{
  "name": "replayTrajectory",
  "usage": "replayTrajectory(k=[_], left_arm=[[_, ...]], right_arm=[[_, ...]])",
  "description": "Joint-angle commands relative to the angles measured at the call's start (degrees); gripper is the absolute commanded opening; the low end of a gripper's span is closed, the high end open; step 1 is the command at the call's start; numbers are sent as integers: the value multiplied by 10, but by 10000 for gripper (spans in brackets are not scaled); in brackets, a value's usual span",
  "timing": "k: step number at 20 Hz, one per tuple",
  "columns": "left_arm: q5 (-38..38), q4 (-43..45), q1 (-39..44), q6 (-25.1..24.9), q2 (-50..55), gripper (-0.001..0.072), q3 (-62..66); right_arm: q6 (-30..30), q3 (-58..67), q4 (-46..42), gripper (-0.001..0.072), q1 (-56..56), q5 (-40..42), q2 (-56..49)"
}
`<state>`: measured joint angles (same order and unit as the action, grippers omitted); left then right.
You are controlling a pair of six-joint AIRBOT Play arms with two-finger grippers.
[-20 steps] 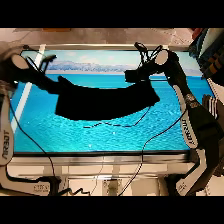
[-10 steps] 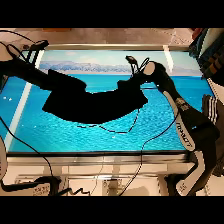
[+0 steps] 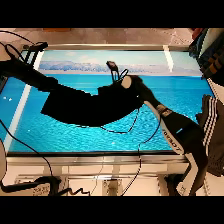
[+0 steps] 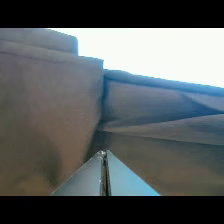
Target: Fold the clothes and pants, and hang the long-sleeved shirts on hangers.
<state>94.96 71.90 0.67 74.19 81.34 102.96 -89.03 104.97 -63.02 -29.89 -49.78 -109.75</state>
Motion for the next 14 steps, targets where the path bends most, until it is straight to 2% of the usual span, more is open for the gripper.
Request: replayTrajectory(k=[1,6,9,11,14], left_arm=[[-12,1,-1,0,-3,8,1],[-70,0,0,0,-4,9,1],[-100,-32,0,9,4,9,0],[-101,-71,1,17,19,9,0],[-106,-98,22,17,51,9,0]], right_arm=[[-44,-1,27,14,-38,45,-49],[-46,-1,119,14,-109,83,-108],[-46,-1,120,14,-143,114,-111],[-52,-1,102,14,-138,95,-110],[-148,-2,-20,14,-100,27,-94]])
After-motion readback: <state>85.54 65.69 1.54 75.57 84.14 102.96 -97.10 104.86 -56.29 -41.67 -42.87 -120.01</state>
